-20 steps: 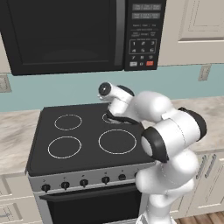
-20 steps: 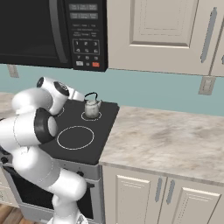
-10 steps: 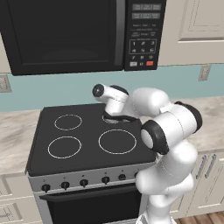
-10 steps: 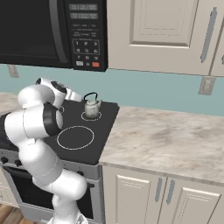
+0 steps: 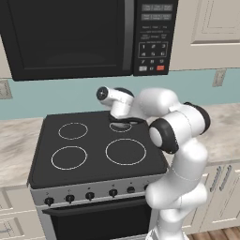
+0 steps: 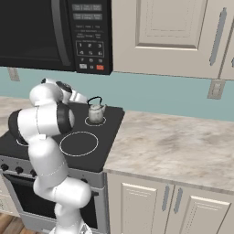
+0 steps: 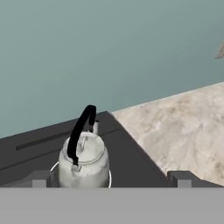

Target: The kettle is done boiling. Turn off the stove, then wait for 300 timesteps before moving the kettle to the dining table.

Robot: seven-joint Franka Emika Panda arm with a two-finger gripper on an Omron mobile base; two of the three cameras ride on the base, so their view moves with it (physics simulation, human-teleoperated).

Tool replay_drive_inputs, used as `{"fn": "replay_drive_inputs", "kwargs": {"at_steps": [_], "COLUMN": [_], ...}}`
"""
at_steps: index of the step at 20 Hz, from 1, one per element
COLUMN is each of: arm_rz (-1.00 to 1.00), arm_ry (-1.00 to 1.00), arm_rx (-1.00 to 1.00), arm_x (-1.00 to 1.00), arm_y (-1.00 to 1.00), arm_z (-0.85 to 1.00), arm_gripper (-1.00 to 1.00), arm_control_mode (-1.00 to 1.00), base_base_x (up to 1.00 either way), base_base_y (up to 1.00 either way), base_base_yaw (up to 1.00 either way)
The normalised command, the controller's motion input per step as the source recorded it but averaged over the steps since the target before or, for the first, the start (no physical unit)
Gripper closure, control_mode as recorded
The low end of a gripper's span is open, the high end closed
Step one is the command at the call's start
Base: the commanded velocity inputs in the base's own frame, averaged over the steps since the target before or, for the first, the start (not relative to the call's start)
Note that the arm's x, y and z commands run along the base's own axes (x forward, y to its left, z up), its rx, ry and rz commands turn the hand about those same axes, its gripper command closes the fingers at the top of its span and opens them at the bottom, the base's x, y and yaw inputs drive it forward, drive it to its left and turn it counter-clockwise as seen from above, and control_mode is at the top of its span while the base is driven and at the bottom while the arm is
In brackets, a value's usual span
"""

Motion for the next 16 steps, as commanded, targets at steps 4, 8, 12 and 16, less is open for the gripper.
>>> {"fn": "replay_drive_inputs", "kwargs": {"at_steps": [4, 8, 12, 16], "arm_rz": [-0.04, -0.03, -0.03, -0.03], "arm_ry": [0.00, 0.00, 0.00, 0.00], "arm_rx": [0.00, 0.00, 0.00, 0.00], "arm_x": [0.26, 0.20, 0.21, 0.23], "arm_y": [0.08, 0.09, 0.01, 0.00], "arm_z": [-0.04, -0.10, -0.11, -0.10], "arm_gripper": [-1.00, -1.00, -1.00, -1.00], "arm_control_mode": [-1.00, -1.00, -1.00, -1.00], "base_base_x": [0.00, 0.00, 0.00, 0.00], "base_base_y": [0.00, 0.00, 0.00, 0.00], "base_base_yaw": [0.00, 0.00, 0.00, 0.00]}}
